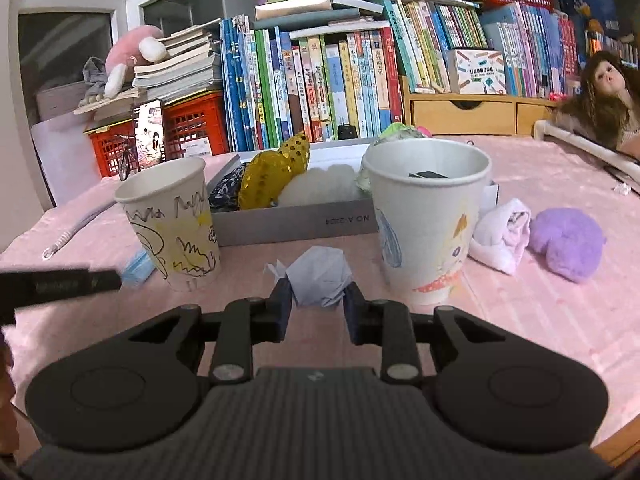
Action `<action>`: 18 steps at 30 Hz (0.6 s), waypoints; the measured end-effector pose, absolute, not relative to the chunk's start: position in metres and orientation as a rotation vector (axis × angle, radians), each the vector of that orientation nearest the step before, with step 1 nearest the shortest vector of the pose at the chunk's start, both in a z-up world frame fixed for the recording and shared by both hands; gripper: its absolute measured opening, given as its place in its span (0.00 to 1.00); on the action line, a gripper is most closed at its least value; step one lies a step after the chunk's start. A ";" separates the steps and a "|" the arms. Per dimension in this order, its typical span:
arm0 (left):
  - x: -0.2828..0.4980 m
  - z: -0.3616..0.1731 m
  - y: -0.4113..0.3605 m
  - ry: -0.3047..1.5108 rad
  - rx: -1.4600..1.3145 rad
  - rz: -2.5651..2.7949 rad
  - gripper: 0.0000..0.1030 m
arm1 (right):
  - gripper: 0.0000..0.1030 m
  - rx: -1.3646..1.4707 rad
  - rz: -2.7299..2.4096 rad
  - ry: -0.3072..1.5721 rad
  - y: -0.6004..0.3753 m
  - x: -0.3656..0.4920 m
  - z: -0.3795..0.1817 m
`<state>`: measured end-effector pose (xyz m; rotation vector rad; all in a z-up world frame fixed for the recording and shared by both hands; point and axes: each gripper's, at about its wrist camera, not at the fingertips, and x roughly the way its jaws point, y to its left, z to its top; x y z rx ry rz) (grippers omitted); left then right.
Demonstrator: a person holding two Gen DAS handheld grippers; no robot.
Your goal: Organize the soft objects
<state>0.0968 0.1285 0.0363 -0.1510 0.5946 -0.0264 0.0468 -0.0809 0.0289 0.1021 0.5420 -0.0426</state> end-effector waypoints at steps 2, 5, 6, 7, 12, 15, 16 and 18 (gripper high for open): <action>0.107 0.035 0.128 0.603 -0.146 -0.033 0.41 | 0.35 0.098 -0.042 0.543 -0.081 0.048 0.028; 0.123 0.029 0.129 0.643 -0.150 -0.038 0.41 | 0.35 0.084 -0.045 0.537 -0.081 0.049 0.028; 0.127 0.027 0.129 0.657 -0.150 -0.045 0.41 | 0.35 0.079 -0.046 0.535 -0.081 0.049 0.028; 0.130 0.025 0.130 0.666 -0.153 -0.051 0.42 | 0.36 0.074 -0.046 0.534 -0.081 0.050 0.028; 0.134 0.023 0.126 0.665 -0.111 -0.068 0.45 | 0.36 0.063 -0.045 0.540 -0.082 0.052 0.026; 0.133 0.023 0.125 0.670 -0.111 -0.076 0.40 | 0.36 0.062 -0.040 0.545 -0.082 0.053 0.025; 0.132 0.023 0.124 0.670 -0.109 -0.076 0.33 | 0.36 0.059 -0.037 0.545 -0.082 0.052 0.025; 0.129 0.025 0.124 0.669 -0.107 -0.079 0.28 | 0.36 0.055 -0.028 0.546 -0.081 0.052 0.024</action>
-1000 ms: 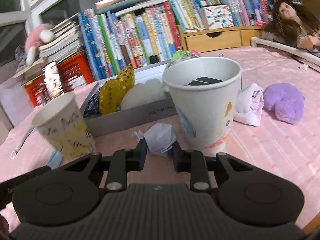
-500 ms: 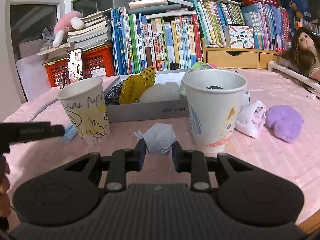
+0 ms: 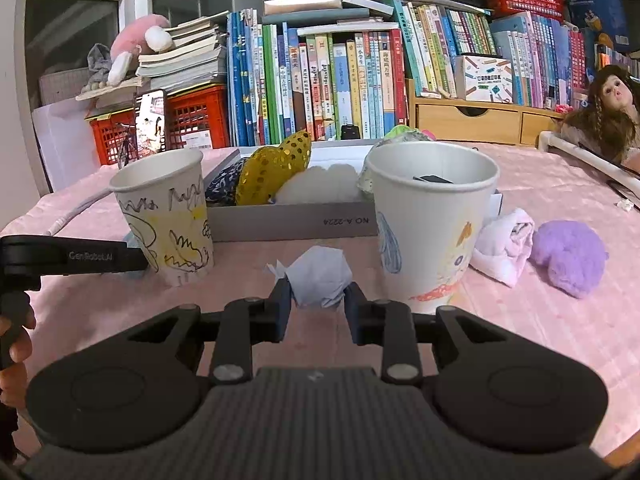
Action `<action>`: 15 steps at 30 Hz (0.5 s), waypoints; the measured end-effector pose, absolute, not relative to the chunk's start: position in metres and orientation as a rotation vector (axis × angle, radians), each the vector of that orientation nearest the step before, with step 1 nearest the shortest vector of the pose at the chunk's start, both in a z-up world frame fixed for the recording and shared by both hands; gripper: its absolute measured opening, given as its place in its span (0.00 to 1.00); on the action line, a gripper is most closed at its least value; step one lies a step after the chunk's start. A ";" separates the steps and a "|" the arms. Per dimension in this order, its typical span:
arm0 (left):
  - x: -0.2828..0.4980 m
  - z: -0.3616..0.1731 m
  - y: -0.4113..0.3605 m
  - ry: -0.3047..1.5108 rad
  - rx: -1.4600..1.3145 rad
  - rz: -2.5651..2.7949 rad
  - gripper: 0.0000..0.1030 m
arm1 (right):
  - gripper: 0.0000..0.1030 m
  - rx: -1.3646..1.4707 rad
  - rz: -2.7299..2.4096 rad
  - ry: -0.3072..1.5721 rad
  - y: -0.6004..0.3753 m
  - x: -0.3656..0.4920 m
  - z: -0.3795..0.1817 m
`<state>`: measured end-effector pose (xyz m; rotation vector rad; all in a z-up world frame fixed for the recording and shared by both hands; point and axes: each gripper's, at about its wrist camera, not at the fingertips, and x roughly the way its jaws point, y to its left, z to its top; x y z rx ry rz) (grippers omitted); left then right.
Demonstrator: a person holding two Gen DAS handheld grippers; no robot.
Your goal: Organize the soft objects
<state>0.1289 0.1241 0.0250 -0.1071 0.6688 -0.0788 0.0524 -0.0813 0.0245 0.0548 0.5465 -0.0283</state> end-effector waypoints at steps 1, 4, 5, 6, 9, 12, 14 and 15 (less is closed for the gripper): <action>0.127 0.026 0.125 0.671 -0.110 -0.080 0.28 | 0.36 0.054 -0.025 0.548 -0.081 0.052 0.024; 0.120 0.028 0.126 0.681 -0.115 -0.094 0.27 | 0.36 0.052 -0.017 0.550 -0.081 0.053 0.025; 0.116 0.029 0.127 0.686 -0.114 -0.105 0.27 | 0.36 0.049 -0.014 0.550 -0.081 0.053 0.025; 0.111 0.030 0.127 0.692 -0.112 -0.117 0.27 | 0.36 0.045 -0.009 0.549 -0.081 0.052 0.025; 0.093 0.033 0.127 0.706 -0.081 -0.147 0.27 | 0.37 0.036 0.003 0.554 -0.081 0.050 0.025; 0.079 0.036 0.129 0.723 -0.071 -0.171 0.30 | 0.37 0.020 0.018 0.563 -0.082 0.048 0.025; 0.072 0.039 0.131 0.731 -0.090 -0.175 0.39 | 0.37 0.012 0.033 0.572 -0.083 0.046 0.024; 0.070 0.040 0.131 0.728 -0.093 -0.175 0.46 | 0.37 0.010 0.039 0.574 -0.083 0.046 0.023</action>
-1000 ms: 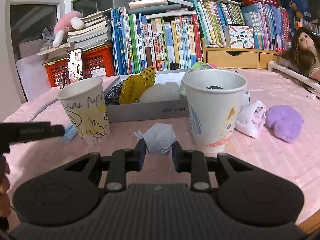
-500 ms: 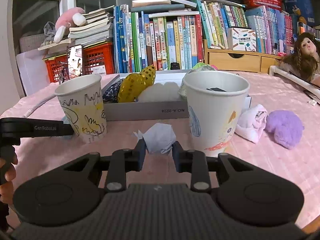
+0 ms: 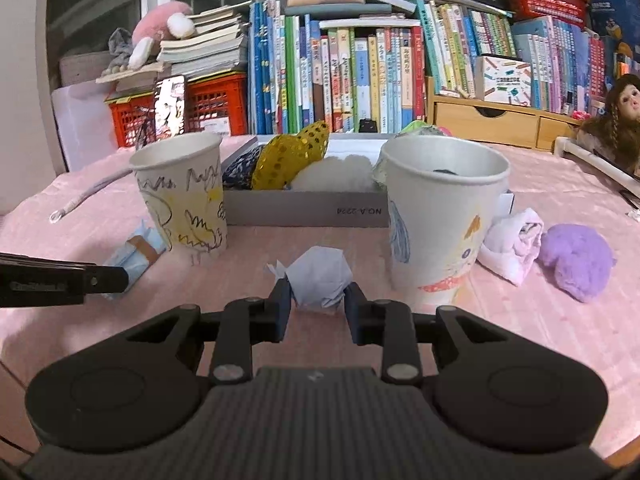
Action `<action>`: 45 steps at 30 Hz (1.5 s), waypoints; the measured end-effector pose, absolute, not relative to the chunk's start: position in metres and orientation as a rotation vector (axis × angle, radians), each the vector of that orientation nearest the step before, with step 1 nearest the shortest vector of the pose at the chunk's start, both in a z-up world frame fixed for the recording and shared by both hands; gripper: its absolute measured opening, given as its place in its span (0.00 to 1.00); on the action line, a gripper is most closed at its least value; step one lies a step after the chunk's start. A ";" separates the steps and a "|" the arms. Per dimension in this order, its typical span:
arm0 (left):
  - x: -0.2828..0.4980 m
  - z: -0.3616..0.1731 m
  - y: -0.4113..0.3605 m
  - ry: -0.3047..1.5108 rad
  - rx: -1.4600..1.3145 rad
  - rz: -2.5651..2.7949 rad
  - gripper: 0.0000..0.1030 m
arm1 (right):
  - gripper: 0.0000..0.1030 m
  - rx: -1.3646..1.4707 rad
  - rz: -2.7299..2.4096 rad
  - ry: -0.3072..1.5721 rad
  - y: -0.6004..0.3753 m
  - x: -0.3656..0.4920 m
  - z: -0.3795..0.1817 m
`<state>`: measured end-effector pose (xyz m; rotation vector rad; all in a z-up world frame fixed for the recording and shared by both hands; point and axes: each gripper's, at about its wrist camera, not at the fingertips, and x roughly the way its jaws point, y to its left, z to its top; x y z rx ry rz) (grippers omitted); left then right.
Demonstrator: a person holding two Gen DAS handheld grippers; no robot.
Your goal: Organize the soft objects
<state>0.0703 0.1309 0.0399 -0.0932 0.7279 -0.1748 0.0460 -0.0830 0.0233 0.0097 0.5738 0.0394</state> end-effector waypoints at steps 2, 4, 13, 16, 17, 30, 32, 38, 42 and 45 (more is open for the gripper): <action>0.069 0.041 0.129 0.709 -0.078 -0.161 0.53 | 0.52 0.000 0.040 0.568 -0.083 0.044 0.022; 0.072 0.040 0.125 0.702 -0.056 -0.133 0.55 | 0.61 -0.002 0.038 0.561 -0.083 0.044 0.023; 0.093 0.027 0.107 0.680 0.008 -0.097 0.64 | 0.72 -0.063 0.014 0.558 -0.075 0.058 0.025; 0.096 0.025 0.106 0.673 0.009 -0.096 0.62 | 0.72 -0.075 0.013 0.573 -0.073 0.063 0.022; 0.097 0.025 0.106 0.671 0.005 -0.096 0.57 | 0.72 -0.077 0.014 0.577 -0.072 0.065 0.021; 0.092 0.037 0.119 0.648 -0.024 -0.079 0.31 | 0.43 -0.087 0.075 0.576 -0.074 0.064 0.026; 0.090 0.044 0.123 0.633 -0.027 -0.065 0.31 | 0.43 -0.082 0.086 0.563 -0.074 0.062 0.031; 0.087 0.072 0.131 0.578 -0.028 -0.044 0.31 | 0.43 -0.056 0.119 0.517 -0.078 0.056 0.050; 0.088 0.095 0.133 0.538 -0.034 -0.050 0.31 | 0.44 -0.025 0.143 0.492 -0.083 0.054 0.065; 0.092 0.112 0.131 0.516 -0.036 -0.076 0.31 | 0.44 -0.009 0.153 0.471 -0.088 0.054 0.076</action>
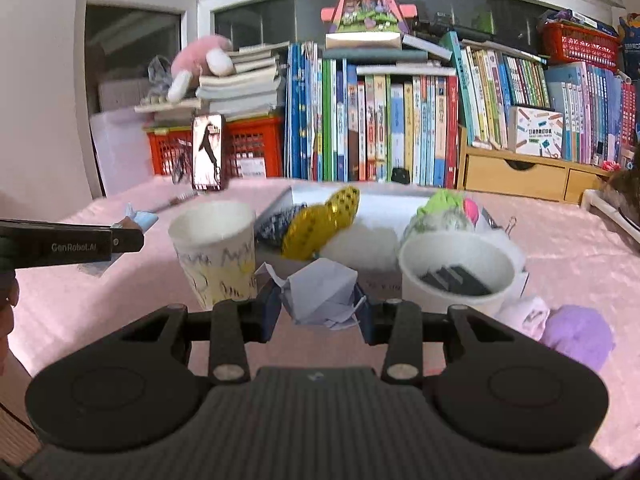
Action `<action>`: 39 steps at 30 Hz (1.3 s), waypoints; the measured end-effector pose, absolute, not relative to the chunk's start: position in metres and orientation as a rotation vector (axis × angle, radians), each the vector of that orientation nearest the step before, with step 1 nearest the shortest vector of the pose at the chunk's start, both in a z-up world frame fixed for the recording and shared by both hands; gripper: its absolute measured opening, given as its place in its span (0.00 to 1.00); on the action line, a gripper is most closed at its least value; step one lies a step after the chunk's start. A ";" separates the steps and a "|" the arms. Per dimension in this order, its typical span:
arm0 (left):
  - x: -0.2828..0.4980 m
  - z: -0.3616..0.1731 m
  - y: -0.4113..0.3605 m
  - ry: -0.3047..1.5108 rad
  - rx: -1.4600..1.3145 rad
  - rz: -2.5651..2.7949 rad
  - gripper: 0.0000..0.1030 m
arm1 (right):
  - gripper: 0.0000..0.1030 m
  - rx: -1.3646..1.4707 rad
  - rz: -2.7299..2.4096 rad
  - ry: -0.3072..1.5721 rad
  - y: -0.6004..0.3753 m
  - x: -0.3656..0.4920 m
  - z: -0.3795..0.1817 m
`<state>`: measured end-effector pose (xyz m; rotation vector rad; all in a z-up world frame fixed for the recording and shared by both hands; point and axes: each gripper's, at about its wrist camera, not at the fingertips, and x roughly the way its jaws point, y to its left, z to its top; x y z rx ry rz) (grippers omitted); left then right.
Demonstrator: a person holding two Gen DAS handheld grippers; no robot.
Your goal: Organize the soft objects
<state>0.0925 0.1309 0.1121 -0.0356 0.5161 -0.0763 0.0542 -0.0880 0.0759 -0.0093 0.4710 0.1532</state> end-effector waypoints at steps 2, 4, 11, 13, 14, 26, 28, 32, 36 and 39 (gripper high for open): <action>0.095 0.125 0.128 0.491 -0.030 -0.091 0.31 | 0.44 -0.002 0.159 0.461 -0.091 0.055 0.083; 0.096 0.137 0.121 0.463 -0.012 -0.106 0.31 | 0.44 0.015 0.163 0.456 -0.096 0.057 0.089; 0.104 0.161 0.090 0.438 0.014 -0.188 0.31 | 0.44 0.041 0.150 0.431 -0.113 0.064 0.107; 0.107 0.164 0.080 0.436 0.031 -0.207 0.31 | 0.44 0.047 0.146 0.424 -0.118 0.067 0.113; 0.109 0.165 0.075 0.437 0.036 -0.215 0.31 | 0.44 0.051 0.144 0.422 -0.121 0.069 0.115; 0.133 0.171 0.043 0.478 0.048 -0.290 0.31 | 0.44 0.065 0.103 0.433 -0.153 0.091 0.136; 0.140 0.172 0.042 0.492 0.046 -0.296 0.31 | 0.44 0.066 0.099 0.440 -0.159 0.097 0.139; 0.158 0.175 0.040 0.523 0.040 -0.302 0.31 | 0.44 0.073 0.087 0.452 -0.170 0.110 0.147; 0.180 0.180 0.035 0.560 0.050 -0.306 0.31 | 0.44 0.080 0.082 0.480 -0.181 0.129 0.155; 0.199 0.184 0.029 0.590 0.066 -0.320 0.31 | 0.44 0.070 0.084 0.518 -0.184 0.146 0.157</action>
